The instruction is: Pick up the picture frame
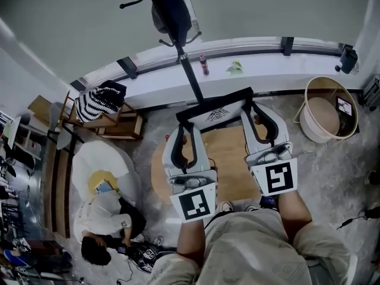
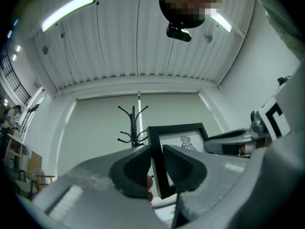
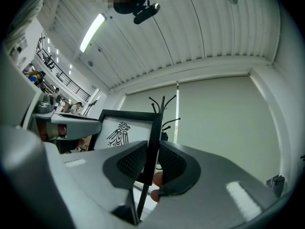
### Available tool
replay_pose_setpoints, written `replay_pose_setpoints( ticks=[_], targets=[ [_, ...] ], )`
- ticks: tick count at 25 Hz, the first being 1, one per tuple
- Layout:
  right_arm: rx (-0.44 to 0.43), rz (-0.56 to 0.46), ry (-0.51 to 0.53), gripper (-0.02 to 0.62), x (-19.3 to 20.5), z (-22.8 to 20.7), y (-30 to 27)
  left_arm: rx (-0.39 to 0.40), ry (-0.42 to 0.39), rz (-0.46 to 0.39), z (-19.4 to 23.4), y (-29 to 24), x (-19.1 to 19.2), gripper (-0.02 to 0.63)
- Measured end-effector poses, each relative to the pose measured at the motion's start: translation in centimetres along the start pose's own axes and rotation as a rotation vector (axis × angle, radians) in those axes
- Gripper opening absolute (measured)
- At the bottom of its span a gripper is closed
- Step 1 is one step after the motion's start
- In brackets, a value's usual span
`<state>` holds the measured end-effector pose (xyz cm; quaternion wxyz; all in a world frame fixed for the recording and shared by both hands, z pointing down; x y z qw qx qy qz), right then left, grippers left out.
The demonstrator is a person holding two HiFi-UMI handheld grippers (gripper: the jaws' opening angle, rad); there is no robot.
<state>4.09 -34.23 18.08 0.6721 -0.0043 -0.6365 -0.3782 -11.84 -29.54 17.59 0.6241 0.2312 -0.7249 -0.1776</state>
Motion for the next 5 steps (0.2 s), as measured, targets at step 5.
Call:
replay_pose_setpoints(
  ticks=[5],
  targets=[
    [-0.004, 0.007, 0.001, 0.077, 0.12, -0.03, 0.08, -0.001, 0.0, 0.01, -0.04, 0.08, 0.1, 0.089]
  ],
)
Point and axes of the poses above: the fingertips, and each gripper's own axes: y backward along the fingers, z to its left, x out of its underside, the point moved 5 cm from there along y, backward along the fingers, and after that the axes turned 12 degrees about -z, right-handed, at the moved point
